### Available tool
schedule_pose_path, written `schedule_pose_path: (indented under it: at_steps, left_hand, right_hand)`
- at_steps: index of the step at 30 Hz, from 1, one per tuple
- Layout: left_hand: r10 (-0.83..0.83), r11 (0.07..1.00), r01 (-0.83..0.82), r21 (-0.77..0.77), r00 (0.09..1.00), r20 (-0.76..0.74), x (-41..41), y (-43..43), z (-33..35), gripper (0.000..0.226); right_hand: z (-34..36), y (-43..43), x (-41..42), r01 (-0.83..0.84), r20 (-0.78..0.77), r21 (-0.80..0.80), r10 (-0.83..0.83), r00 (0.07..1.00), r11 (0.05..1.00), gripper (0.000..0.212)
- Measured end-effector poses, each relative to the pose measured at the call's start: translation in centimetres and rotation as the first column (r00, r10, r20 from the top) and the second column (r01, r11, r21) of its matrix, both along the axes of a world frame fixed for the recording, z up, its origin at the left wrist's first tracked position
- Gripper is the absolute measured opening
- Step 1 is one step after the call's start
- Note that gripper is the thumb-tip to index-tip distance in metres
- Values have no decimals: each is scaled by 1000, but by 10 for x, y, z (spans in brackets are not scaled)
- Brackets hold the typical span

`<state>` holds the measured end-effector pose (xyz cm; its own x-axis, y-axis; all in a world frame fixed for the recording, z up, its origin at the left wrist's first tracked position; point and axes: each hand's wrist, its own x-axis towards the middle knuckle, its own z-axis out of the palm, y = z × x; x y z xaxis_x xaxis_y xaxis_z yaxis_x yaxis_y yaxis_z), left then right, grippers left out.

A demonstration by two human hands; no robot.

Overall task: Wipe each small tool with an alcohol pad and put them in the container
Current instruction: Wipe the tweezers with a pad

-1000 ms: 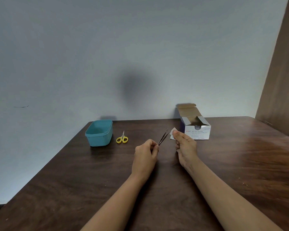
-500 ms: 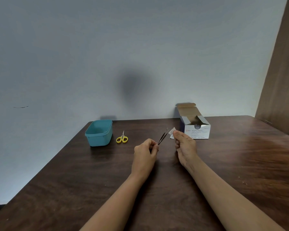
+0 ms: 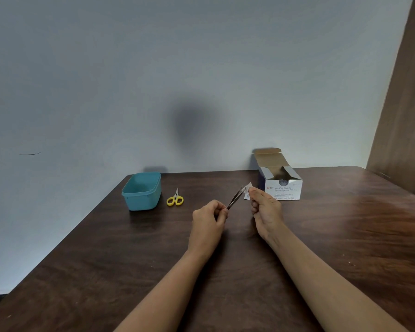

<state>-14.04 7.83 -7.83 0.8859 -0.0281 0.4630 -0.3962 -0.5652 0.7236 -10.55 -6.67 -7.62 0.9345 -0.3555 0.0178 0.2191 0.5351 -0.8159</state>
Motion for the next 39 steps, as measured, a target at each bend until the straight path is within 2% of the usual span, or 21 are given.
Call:
schedule_pose_path:
  at_steps: [9, 16, 25, 33, 39]
  left_hand:
    - [8, 1000, -8, 17, 1000, -4, 0, 0, 0, 9]
    - [-7, 1000, 7, 24, 1000, 1, -1, 0, 0, 10]
    - [-19, 1000, 19, 7, 1000, -3, -1, 0, 1, 9]
    - [-24, 999, 24, 38, 1000, -11, -1, -1, 1, 9]
    - [-28, 999, 29, 39, 1000, -14, 0, -1, 0, 10]
  right_hand:
    - [-3, 3, 1, -4, 36, -103, 8, 999, 995, 3]
    - [-3, 4, 0, -14, 62, -128, 22, 998, 992, 8]
    - [3, 6, -9, -89, 89, -241, 113, 990, 966, 5]
    - [0, 5, -4, -32, 72, -175, 45, 996, 984, 5]
    - [1, 5, -5, -62, 57, -163, 72, 996, 985, 8]
